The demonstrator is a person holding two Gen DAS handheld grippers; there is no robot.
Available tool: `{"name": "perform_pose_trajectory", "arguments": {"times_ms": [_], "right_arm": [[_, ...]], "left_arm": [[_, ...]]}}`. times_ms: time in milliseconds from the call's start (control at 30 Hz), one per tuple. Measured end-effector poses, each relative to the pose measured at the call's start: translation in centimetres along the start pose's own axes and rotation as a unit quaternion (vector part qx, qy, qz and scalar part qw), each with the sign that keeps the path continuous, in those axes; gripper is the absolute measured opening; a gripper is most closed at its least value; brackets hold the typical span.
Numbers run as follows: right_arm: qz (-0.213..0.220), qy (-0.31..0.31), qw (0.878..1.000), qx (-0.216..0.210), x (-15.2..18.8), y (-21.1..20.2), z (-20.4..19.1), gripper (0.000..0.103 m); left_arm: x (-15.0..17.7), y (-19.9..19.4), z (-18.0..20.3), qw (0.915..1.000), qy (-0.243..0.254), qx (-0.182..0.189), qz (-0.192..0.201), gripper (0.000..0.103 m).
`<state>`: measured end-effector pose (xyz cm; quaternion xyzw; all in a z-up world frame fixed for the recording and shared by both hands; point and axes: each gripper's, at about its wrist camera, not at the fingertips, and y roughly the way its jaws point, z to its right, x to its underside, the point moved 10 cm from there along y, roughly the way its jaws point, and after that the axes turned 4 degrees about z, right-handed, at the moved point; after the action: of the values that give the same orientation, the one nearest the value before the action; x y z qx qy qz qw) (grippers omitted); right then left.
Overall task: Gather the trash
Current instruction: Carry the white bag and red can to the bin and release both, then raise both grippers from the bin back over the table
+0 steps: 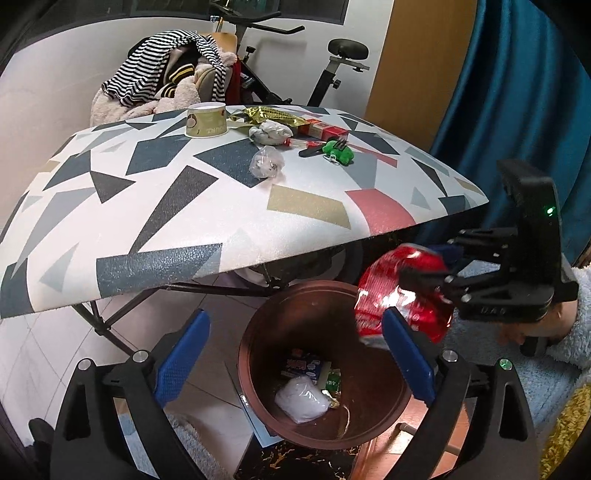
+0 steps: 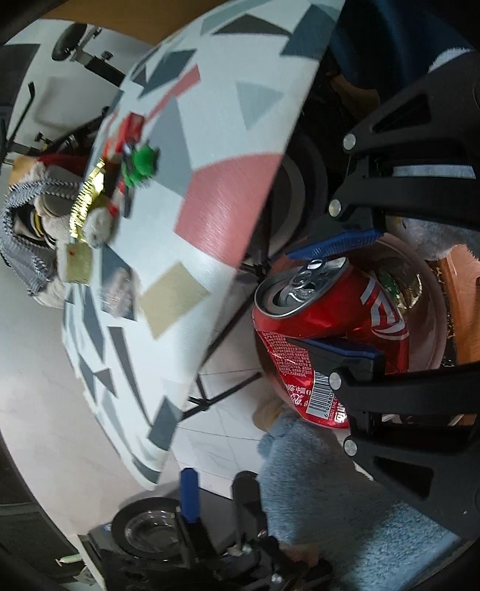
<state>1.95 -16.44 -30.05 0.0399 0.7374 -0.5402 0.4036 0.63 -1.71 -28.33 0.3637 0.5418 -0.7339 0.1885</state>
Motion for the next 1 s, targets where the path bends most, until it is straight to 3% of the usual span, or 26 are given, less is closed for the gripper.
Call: {"name": "perform_pose_trajectory", "arguments": {"times_ms": [200,400,867,1000], "right_arm": [[-0.029,0.009,0.999,-0.011,1.0,2.8,-0.7,0.042],[-0.071,0.022,0.997,0.010,3.0,5.3,0.0,0.043],[-0.073,0.023,0.997,0.012,3.2,5.3,0.3,0.044],[-0.072,0.025,0.997,0.016,3.1,5.3,0.3,0.073]], "left_arm": [[0.7,0.3,-1.1,0.9994,-0.020,-0.027,0.003,0.092],[0.7,0.4,-1.7,0.9989,-0.033,-0.033,0.004,0.092],[1.0,1.2,-1.4,0.9991,-0.031,-0.029,-0.008,0.092],[1.0,1.2,-1.6,0.9989,-0.037,-0.029,-0.006,0.092]]}}
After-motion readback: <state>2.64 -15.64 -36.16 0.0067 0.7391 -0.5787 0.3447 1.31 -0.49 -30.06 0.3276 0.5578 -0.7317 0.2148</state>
